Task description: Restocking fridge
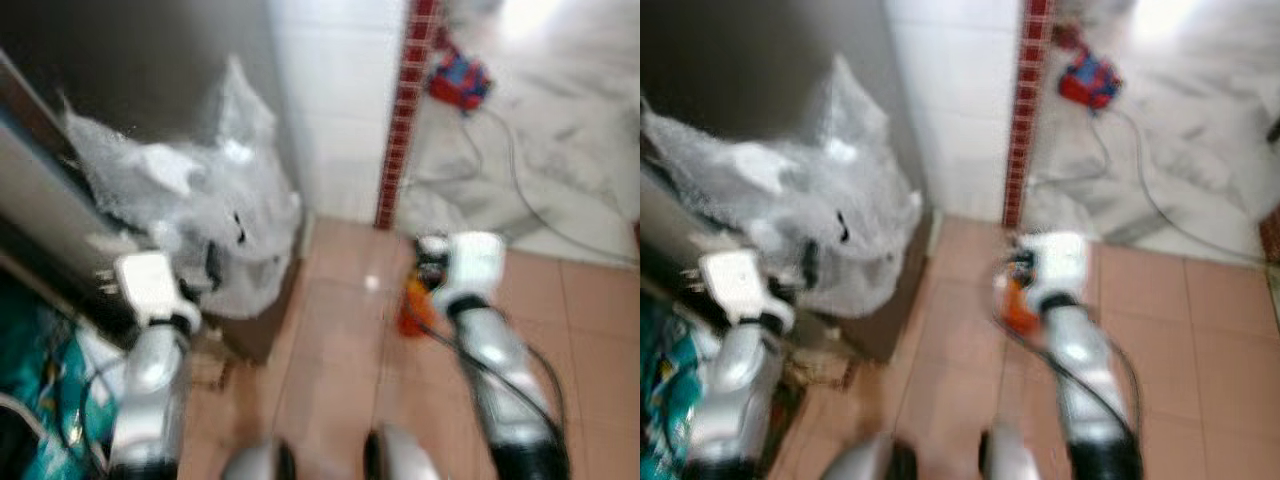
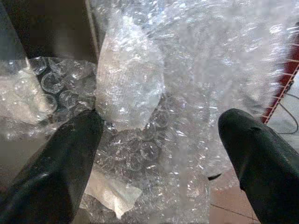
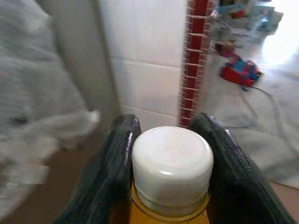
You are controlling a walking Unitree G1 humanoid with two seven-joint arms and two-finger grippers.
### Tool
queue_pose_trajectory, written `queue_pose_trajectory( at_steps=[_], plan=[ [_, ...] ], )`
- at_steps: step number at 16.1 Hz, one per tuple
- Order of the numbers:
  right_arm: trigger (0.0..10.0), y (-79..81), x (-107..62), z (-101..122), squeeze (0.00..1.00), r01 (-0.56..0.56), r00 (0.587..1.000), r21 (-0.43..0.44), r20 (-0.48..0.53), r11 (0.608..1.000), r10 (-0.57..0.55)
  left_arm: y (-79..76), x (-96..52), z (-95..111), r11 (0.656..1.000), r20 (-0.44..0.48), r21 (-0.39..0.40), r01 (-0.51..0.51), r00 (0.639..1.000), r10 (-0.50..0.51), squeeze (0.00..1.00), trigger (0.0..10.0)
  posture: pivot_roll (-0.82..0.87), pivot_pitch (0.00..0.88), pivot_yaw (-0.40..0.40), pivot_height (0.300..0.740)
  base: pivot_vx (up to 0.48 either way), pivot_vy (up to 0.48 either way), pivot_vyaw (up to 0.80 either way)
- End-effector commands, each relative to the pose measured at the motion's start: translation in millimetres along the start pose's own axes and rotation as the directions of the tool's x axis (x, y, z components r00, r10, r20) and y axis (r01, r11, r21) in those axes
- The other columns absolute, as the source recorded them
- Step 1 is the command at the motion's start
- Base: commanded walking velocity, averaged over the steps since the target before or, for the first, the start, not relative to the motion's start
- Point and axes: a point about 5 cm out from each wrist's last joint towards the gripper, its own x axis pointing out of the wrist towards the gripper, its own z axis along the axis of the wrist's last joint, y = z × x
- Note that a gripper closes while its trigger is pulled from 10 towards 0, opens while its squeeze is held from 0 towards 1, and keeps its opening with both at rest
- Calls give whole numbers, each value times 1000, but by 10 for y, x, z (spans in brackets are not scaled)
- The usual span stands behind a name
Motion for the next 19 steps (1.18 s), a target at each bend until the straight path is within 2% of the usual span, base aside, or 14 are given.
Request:
queue_pose_trajectory(
  at_steps=[1, 5, 11, 14, 19],
  plan=[
    [10000, 149, 21, 68, 0, -47, 998, 24, 34, 999, 46, 28, -3, 14, 1000, -1, 22, 9, 1000, -9, 0, 10000, 21, 119, 47, 740, 0, 0, 0],
    [10000, 149, 33, 61, 0, -46, 998, 24, 32, 999, 46, 38, 17, 13, 1000, -17, 12, -16, 1000, 16, 0, 10000, 24, 113, 51, 740, 0, 0, 0],
    [10000, 141, 53, 69, 0, -44, 998, 16, 35, 999, 44, 16, 36, 4, 1000, -28, 15, 1, 1000, -1, 0, 10000, 23, 108, 48, 740, 0, 343, 0],
    [10000, 124, 62, 68, 0, -45, 998, 8, 33, 999, 45, 7, 41, 8, 1000, -21, 13, 3, 1000, -3, 0, 10000, 22, 105, 44, 740, 0, 0, 0],
    [10000, 121, 88, 84, 0, -49, 998, 4, 36, 999, 49, -5, 42, 8, 1000, -16, 18, 8, 1000, -8, 0, 10000, 25, 99, 38, 740, 0, 0, -758]
  ],
)
